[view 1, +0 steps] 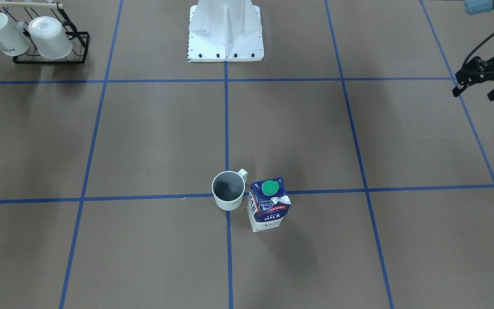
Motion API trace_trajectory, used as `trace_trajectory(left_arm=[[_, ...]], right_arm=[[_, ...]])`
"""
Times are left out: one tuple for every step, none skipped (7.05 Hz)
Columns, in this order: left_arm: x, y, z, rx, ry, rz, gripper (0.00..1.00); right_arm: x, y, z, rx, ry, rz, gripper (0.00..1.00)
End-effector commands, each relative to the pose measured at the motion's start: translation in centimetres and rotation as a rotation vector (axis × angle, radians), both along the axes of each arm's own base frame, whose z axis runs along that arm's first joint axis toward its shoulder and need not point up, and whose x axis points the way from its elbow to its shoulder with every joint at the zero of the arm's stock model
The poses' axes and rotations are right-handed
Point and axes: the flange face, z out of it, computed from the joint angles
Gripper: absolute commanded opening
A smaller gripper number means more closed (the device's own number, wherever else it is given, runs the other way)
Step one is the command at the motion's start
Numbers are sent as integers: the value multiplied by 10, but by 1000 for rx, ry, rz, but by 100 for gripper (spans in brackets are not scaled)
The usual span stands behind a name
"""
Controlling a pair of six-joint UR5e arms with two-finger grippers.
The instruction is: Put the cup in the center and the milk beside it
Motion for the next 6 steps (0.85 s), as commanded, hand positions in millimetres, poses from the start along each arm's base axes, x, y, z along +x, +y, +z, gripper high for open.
trace_trajectory(left_arm=[[0, 1, -6, 16, 5, 1, 98], [-2, 2, -3, 11, 0, -4, 98], [-4, 3, -1, 11, -2, -7, 98], [-5, 3, -2, 11, -2, -8, 98], [-5, 4, 1, 7, -3, -8, 98], [-5, 4, 2, 4, -4, -7, 98]], right_arm=[[2, -2, -1, 2, 4, -14, 100], [3, 1, 1, -1, -10, -33, 100], [8, 0, 11, 31, 5, -78, 100], [22, -2, 21, 49, 30, -120, 100], [34, -6, 39, 74, 50, -165, 100], [48, -7, 47, 77, 51, -160, 100]])
